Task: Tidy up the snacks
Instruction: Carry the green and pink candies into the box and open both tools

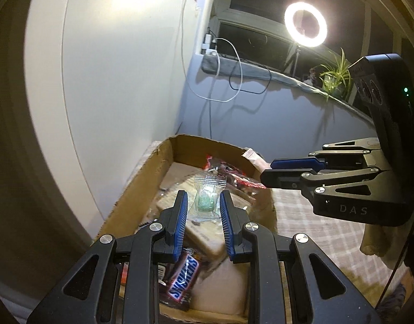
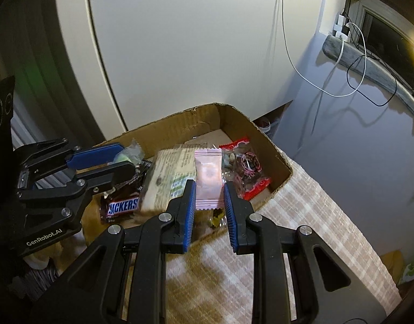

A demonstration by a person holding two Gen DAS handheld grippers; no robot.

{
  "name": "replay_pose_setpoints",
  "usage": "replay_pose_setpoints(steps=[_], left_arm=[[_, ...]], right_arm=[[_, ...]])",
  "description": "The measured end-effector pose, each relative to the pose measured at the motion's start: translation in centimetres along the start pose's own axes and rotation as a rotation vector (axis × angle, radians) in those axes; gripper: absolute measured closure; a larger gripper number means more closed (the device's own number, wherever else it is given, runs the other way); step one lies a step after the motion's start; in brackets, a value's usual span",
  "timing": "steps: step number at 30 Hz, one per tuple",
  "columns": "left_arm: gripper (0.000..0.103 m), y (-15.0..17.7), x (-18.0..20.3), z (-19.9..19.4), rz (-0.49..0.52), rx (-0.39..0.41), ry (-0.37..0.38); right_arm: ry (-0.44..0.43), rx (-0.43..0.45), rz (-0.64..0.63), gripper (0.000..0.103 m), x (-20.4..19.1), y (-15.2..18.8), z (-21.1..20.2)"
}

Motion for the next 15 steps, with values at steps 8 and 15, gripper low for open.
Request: replay_pose_setpoints(steps=[8,15], left_arm=[[0.080,-0.4,-0.5,0.4,-0.007,0.001,-0.023],[0.080,-0.4,-0.4,0.4,-0.002,0.000,-0.030]], right_arm=[[0.011,-0.021,0.012,0.081,0.1,-0.9,1.3],[0.004,-0.023,0.013,0.081,-0.1,-0.8,1.5]])
Point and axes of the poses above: each gripper's, at about its wrist camera, not at the fingertips, and z roughly the way its jaws point, x to its right, y to its underside, the point moved 5 cm from there along z, roughly the way its jaws point, and after that the axes turned 10 degrees about -x, right-handed, at the moved point
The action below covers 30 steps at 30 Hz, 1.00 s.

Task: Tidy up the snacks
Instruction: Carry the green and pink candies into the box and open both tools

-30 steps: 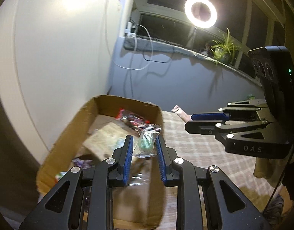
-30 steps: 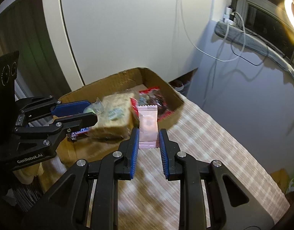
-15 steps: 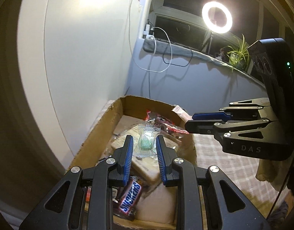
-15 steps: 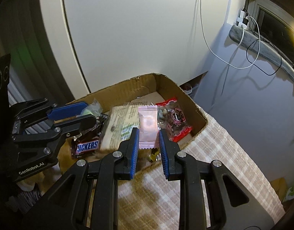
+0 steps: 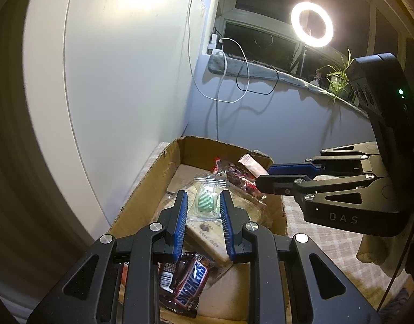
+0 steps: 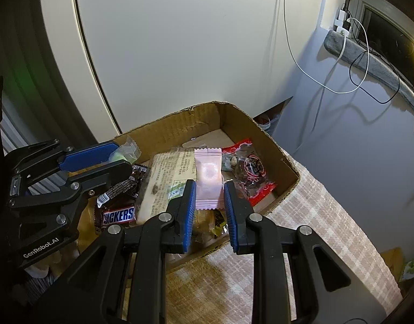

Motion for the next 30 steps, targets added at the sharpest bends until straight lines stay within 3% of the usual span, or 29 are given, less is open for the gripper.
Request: replay_pose_setpoints(steps=[15,17,19,23,27,30], left_arm=[[0.078,-0.15,-0.06,-0.08,-0.003,0.005,-0.032],[0.067,-0.14,-0.05,-0.08,-0.003,0.007,-0.037],[0.052,-0.11,-0.05,-0.12,-0.002,0.010,-0.042],[0.051,-0.23,-0.15,-0.41,-0.003,0.025,-0.054],[0.048,-0.29,-0.40,-0.57,-0.015,0.031,-0.062],[0.047,-0.28,-0.48,-0.62,-0.019,0.033,-0.066]], right_arm=[[0.017,-0.005,-0.004,0.080,-0.13,0.19,0.07],[0.022,-0.004,-0.004,0.070,-0.13,0.23,0.08],[0.032,0.004,-0.005,0.054,-0.09,0.26,-0.04],[0.042,0.013,-0.006,0.049,-0.06,0.22,-0.23],[0.064,0.029,-0.005,0.028,0.00,0.28,-0.57],[0.071,0.033,-0.005,0.027,0.07,0.43,-0.65]])
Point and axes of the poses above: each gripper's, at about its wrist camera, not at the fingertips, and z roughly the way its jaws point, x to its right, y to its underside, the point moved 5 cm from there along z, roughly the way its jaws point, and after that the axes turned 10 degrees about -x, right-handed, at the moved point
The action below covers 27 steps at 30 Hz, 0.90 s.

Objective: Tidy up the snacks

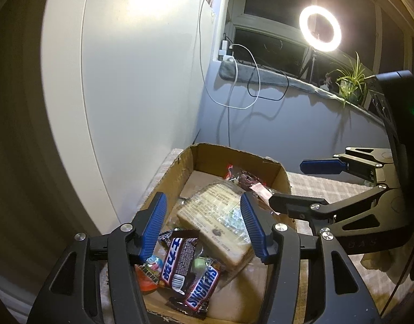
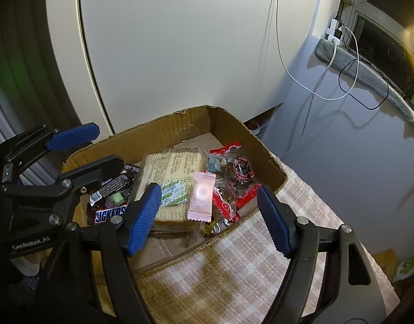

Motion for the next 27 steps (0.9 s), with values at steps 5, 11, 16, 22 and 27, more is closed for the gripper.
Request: replay_pose_setpoints(steps=[5,11,16,22,27], left_arm=[[0.035,-0.1,-0.1,-0.3,-0.002,0.015,-0.013],[0.032,-0.2,-0.1,-0.6,-0.004,0.027,-0.021],[0.030,-0.2,0.0,-1.0,0.004,0.040,-0.038],[0.030,-0.1,0.5,-2.2,0.028,0.071,-0.062],[0.030,0.2,1.1,-3.0,0.042,0.084,-0.081]], right_arm=[[0.012,-0.001,0.014,0.020,0.3,0.4,0.1],[0.006,0.005,0.042,0.018,0.7,1.1,0.0],[0.024,0.030,0.071,0.015,1.2,1.4,-0.6],[0.041,0.075,0.112,0.014,1.6,2.2,-2.2],[0.043,0.112,0.145,0.014,1.9,3.3,-3.8]])
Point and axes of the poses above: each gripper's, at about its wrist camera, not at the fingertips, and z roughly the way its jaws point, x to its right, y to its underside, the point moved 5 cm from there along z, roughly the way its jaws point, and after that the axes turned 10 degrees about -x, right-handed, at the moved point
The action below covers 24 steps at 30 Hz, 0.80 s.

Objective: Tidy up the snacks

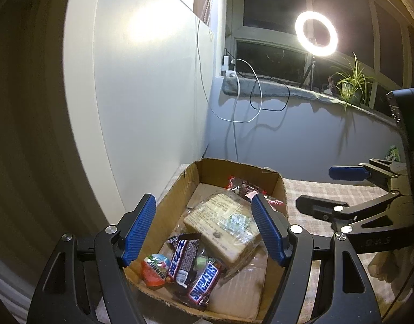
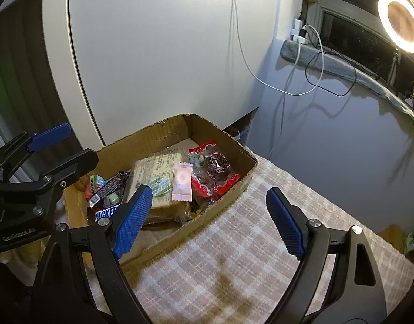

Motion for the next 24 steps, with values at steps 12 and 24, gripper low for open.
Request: replay_pose_setpoints(steps=[12,24], left_arm=[[0.029,1.0,1.3,-3.8,-0.025,0.042,-0.012],[0.022,3.5,2.8,-6.7,-0.037,0.017,-0.040]], right_arm=[[0.039,0.074,0.026,0.012,0.0,2.4,-4.6],[0.103,0.150,0.055,0.000,-0.6,5.5,-8.9]])
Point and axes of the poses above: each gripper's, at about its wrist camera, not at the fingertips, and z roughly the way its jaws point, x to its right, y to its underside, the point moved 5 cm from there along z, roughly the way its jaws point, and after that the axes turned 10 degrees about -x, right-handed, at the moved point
